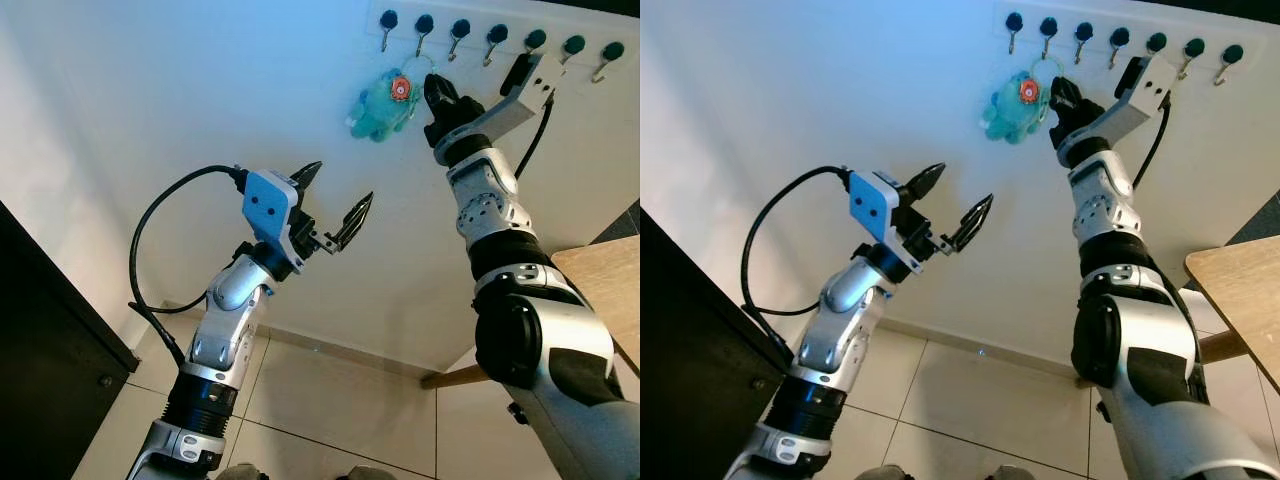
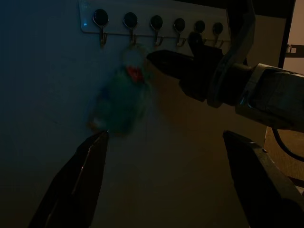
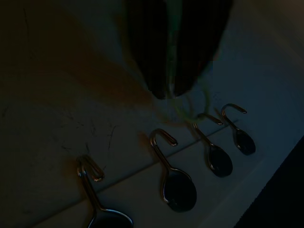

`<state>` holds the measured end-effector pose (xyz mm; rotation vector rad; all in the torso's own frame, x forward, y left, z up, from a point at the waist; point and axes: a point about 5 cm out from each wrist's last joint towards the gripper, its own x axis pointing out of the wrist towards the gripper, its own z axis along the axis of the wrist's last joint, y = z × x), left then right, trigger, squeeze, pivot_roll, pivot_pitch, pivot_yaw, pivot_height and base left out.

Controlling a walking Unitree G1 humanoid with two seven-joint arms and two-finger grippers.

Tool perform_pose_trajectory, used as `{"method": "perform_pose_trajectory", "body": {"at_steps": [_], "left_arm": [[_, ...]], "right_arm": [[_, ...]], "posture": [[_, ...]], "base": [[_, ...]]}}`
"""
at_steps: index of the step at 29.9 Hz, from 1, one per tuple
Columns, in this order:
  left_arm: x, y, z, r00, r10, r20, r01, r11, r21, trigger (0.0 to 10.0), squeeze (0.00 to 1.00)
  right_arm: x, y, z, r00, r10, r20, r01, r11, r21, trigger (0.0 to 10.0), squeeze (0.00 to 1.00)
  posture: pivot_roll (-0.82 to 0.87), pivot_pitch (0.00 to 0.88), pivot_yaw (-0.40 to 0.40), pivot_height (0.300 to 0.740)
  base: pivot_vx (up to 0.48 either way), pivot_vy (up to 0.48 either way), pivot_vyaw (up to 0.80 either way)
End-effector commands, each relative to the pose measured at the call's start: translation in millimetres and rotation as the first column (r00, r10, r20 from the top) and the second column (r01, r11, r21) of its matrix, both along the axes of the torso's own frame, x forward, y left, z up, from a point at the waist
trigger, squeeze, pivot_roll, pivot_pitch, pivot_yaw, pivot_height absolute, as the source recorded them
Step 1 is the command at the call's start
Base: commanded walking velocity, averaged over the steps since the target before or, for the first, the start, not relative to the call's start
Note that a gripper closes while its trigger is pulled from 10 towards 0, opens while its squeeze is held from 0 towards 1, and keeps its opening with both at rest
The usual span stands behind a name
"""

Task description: Hang keys on a hook

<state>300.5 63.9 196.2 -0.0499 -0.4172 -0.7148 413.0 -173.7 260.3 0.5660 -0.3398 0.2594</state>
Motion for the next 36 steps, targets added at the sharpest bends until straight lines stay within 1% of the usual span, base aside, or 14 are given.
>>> {"method": "perform_pose_trajectory", "body": {"at_steps": [1,9,10,12,13,18,20,21,26,28,31,32,33,36], "left_arm": [[-1.5,-0.8,2,1.000,-0.011,0.003,0.011,1.000,0.003,10.0,0.00],[-1.1,-0.6,2,1.000,-0.011,0.003,0.011,1.000,-0.001,10.0,0.00],[-0.9,-0.5,2,1.000,-0.010,0.002,0.010,1.000,-0.001,10.0,0.00],[-0.8,-0.4,2,1.000,-0.009,0.002,0.009,1.000,-0.001,10.0,0.00],[-0.6,-0.4,1,1.000,-0.008,-0.001,0.008,1.000,-0.001,10.0,0.00],[-1.3,-0.3,-3,1.000,-0.002,-0.010,0.002,1.000,0.004,10.0,0.00],[-0.2,6.2,-23,0.997,0.059,-0.051,-0.056,0.997,0.050,10.0,0.00],[-0.2,6.2,-23,0.997,0.059,-0.051,-0.056,0.997,0.050,10.0,0.00],[-0.5,24.8,-69,0.967,0.198,-0.160,-0.172,0.972,0.160,10.0,0.00],[-3.6,38.9,-101,0.923,0.297,-0.246,-0.233,0.938,0.258,10.0,0.00],[-7.3,46.6,-122,0.890,0.348,-0.296,-0.241,0.908,0.343,10.0,0.00],[-23.9,64.8,-176,0.782,0.453,-0.428,-0.178,0.821,0.543,10.0,0.00],[-32.1,71.7,-193,0.738,0.486,-0.468,-0.142,0.790,0.597,10.0,0.00],[-39.7,77.5,-207,0.696,0.516,-0.500,-0.118,0.768,0.629,10.0,0.00]], "right_arm": [[0.4,-2.3,-1,1.000,-0.005,-0.003,0.005,1.000,0.009,10.0,1.00],[-1.2,-0.2,-2,1.000,0.003,0.017,-0.003,1.000,-0.016,10.0,1.00],[-1.8,0.0,-3,1.000,0.004,0.021,-0.004,1.000,-0.017,10.0,0.63],[-2.2,0.0,-3,1.000,0.005,0.024,-0.004,1.000,-0.017,10.0,0.63],[-3.1,-0.4,-5,1.000,0.003,0.028,-0.003,1.000,-0.014,10.0,0.00],[-8.0,-3.6,-16,0.999,-0.014,0.031,0.014,1.000,0.001,10.0,0.00],[-21.4,-4.7,-48,0.999,-0.033,-0.002,0.033,0.999,0.002,10.0,0.00],[-21.4,-4.7,-48,0.999,-0.033,-0.002,0.033,0.999,0.002,10.0,0.00],[-53.5,2.8,-115,0.991,-0.032,-0.127,0.020,0.995,-0.097,10.0,0.00],[-76.3,5.3,-157,0.971,-0.031,-0.238,0.005,0.994,-0.112,10.0,0.00],[-89.6,5.6,-181,0.952,-0.032,-0.305,-0.007,0.992,-0.126,10.0,0.00],[-120.8,1.4,-235,0.870,-0.064,-0.490,-0.020,0.986,-0.165,10.0,0.00],[-132.3,-0.5,-252,0.832,-0.079,-0.550,-0.027,0.983,-0.182,10.0,0.00],[-142.7,-2.3,-265,0.795,-0.097,-0.599,-0.032,0.979,-0.201,10.0,0.00]], "posture": [[0.09,0.053,-0.039,0.740],[0.09,0.057,-0.038,0.740],[0.09,0.062,-0.036,0.740],[0.09,0.062,-0.036,0.740],[0.09,0.064,-0.036,0.740],[0.09,0.065,-0.037,0.740],[0.09,0.065,-0.040,0.740],[0.09,0.065,-0.040,0.740],[0.09,0.061,-0.036,0.740],[0.08,0.059,-0.029,0.740],[0.07,0.058,-0.024,0.740],[0.06,0.051,-0.016,0.740],[0.06,0.049,-0.016,0.740],[0.06,0.048,-0.015,0.740]], "base": [[0.000,0.000,0.00],[0.000,0.000,0.00],[0.000,0.000,0.00],[0.000,0.000,0.00],[0.000,0.000,0.00],[0.000,0.000,0.00],[0.000,0.000,0.00],[0.000,0.000,0.00],[0.000,0.000,0.00],[0.000,0.000,0.00],[0.000,0.000,0.00],[0.000,0.000,0.00],[0.000,0.000,0.00],[0.000,0.000,0.00]]}}
